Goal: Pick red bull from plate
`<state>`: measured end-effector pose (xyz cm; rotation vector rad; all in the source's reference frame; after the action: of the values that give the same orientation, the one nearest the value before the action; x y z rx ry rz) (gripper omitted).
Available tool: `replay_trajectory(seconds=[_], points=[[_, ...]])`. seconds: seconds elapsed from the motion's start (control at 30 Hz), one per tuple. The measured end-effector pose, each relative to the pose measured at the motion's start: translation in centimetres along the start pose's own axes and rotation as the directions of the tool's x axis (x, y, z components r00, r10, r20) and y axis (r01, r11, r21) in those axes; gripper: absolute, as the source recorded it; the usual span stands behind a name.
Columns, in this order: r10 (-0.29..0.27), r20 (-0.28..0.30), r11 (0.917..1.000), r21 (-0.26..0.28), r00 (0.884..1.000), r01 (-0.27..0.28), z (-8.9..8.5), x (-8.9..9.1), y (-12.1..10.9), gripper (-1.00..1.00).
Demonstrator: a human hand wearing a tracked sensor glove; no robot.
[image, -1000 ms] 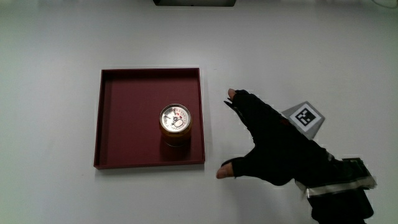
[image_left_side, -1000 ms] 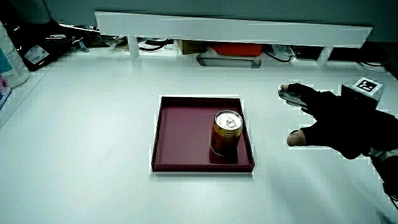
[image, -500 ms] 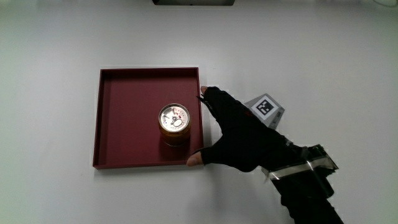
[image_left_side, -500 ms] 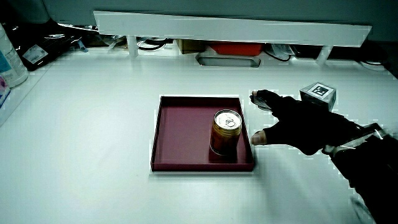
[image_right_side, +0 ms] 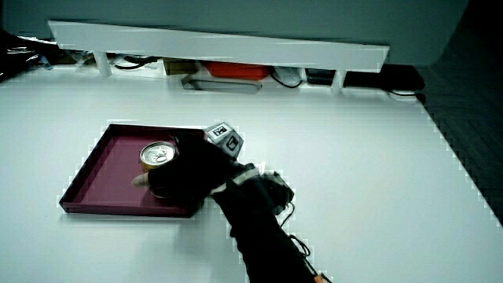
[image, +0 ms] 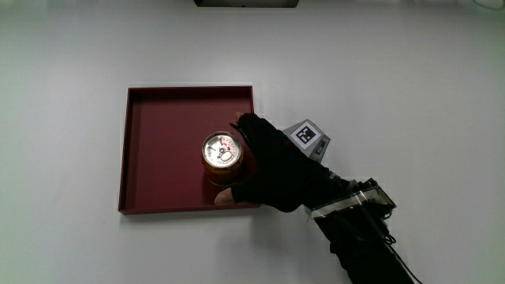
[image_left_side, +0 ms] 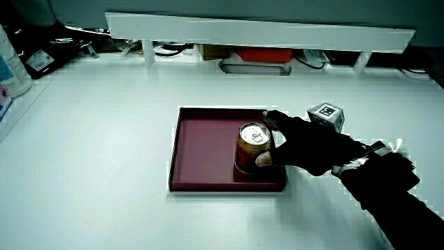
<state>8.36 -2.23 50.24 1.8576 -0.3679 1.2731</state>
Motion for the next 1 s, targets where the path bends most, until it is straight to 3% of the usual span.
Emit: replay_trajectory(seconds=[0.03,0.07,0.1,0.17,0.2,0.27,0.3,0.33,0.37,0.4,0.43,0.5,0.53,0.57,0.6,0.63,0.67,0.7,0.73,0.77,0.8,0.83,0.9,0.93,0.97,1.0], points=[[-0.011,-0.006,0.9999,-0.003,1.0,0.011,-0.1,-0.1,0.1,0.0],[-0.002,0.032,0.9978,0.066,0.999,-0.001,-0.2,-0.1,0.1,0.0],[-0.011,-0.014,0.9999,-0.001,1.0,0.011,-0.3,0.1,0.4,0.0],[-0.015,-0.016,0.9999,-0.004,1.0,0.015,-0.5,0.2,0.7,0.0],[-0.012,0.028,0.9973,0.073,1.0,0.01,-0.6,0.5,0.8,0.0],[-0.006,0.02,0.9975,0.07,1.0,0.005,-0.7,0.6,0.9,0.0],[-0.005,-0.011,1.0,0.005,1.0,0.005,-0.8,0.7,1.0,0.0],[0.004,0.018,0.9973,0.073,1.0,-0.005,-0.8,0.2,0.8,0.0],[-0.007,0.02,0.9976,0.069,1.0,0.006,-0.9,0.9,1.1,0.0],[0.008,-0.019,0.9999,0.014,1.0,-0.008,-1.0,0.9,1.1,0.0],[-0.008,-0.021,0.9998,0.016,1.0,0.009,-1.0,0.8,1.0,0.0],[0.012,-0.018,0.9996,0.027,1.0,-0.012,-1.0,1.1,1.1,0.0],[0.008,-0.023,0.9993,0.037,1.0,-0.007,-1.0,1.0,1.0,0.04],[0.014,0.012,0.9935,0.113,1.0,-0.015,-1.0,1.2,1.0,0.08],[0.007,-0.021,0.998,0.063,1.0,-0.005,-1.0,1.2,1.0,0.12],[0.008,-0.025,0.997,0.077,1.0,-0.006,-1.0,1.5,1.1,0.15],[0.002,0.009,0.9876,0.157,1.0,-0.004,-0.9,1.2,0.9,0.19],[-0.003,-0.003,0.9861,0.166,1.0,0.003,-0.9,1.8,1.1,0.23],[0.006,-0.044,0.9923,0.124,0.999,0.0,-1.0,1.7,1.0,0.27],[0.007,-0.039,0.9875,0.158,0.999,-0.001,-1.0,1.9,0.8,0.31],[-0.038,0.016,0.9822,0.185,0.999,0.034,-1.1,2.2,1.0,0.35],[0.011,-0.043,0.9878,0.156,0.999,-0.004,-1.0,1.8,0.8,0.38],[0.034,-0.047,0.9848,0.172,0.998,-0.026,-1.1,1.8,0.8,0.46],[0.011,-0.04,0.9858,0.168,0.999,-0.004,-1.0,1.6,0.7,0.5],[-0.022,0.008,0.9804,0.196,1.0,0.02,-1.1,2.0,0.9,0.54],[0.019,-0.041,0.9852,0.171,0.999,-0.012,-1.0,1.8,0.8,0.58]])
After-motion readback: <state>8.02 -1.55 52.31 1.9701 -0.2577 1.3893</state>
